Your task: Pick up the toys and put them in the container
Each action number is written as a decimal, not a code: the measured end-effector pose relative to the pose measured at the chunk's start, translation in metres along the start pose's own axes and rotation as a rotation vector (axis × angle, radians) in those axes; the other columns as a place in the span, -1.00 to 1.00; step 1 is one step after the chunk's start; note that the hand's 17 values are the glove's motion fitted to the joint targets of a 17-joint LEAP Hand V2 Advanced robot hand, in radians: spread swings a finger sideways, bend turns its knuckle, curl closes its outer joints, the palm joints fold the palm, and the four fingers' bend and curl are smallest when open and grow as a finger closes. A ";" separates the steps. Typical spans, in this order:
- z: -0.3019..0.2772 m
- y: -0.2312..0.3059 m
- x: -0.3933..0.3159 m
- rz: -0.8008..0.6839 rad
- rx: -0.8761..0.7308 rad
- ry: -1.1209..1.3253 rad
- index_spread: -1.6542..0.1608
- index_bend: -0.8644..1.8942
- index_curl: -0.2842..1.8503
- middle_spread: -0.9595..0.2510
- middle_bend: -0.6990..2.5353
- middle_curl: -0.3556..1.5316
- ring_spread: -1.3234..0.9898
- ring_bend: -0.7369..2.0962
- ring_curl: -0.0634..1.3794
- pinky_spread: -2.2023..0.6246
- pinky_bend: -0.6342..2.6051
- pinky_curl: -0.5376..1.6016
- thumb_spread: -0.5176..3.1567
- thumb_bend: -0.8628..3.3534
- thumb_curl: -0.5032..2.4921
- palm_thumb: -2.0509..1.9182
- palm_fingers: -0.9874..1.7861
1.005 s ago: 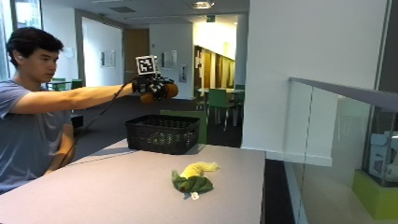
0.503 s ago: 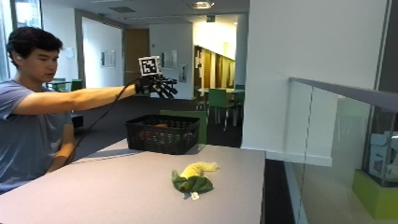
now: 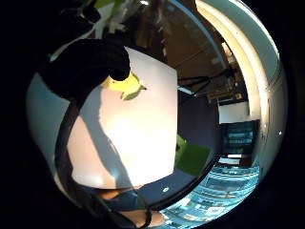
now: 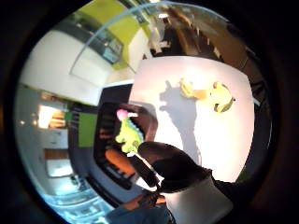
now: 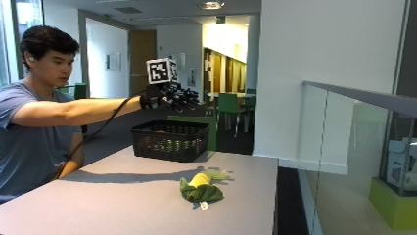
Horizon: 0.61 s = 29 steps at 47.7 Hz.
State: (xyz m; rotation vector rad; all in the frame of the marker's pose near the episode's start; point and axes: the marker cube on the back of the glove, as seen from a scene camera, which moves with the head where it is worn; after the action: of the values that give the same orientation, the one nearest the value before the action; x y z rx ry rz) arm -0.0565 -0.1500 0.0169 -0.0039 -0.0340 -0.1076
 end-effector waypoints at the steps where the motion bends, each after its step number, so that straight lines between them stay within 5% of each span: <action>1: 0.005 -0.003 0.005 0.009 -0.005 -0.006 0.47 -0.29 -0.61 0.55 -0.21 -0.21 0.09 0.32 -0.56 0.55 0.32 -0.21 -0.19 -0.62 -0.44 -0.01 -0.41; 29: 0.184 -0.080 0.093 0.072 -0.122 0.030 0.47 -0.31 -0.61 0.54 -0.31 -0.23 0.12 0.17 -0.65 0.58 0.25 -0.22 -0.21 -0.62 -0.48 0.00 -0.42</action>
State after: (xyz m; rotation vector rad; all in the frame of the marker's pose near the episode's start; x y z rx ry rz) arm 0.0213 -0.2385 0.2038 -0.1248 0.0029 -0.0380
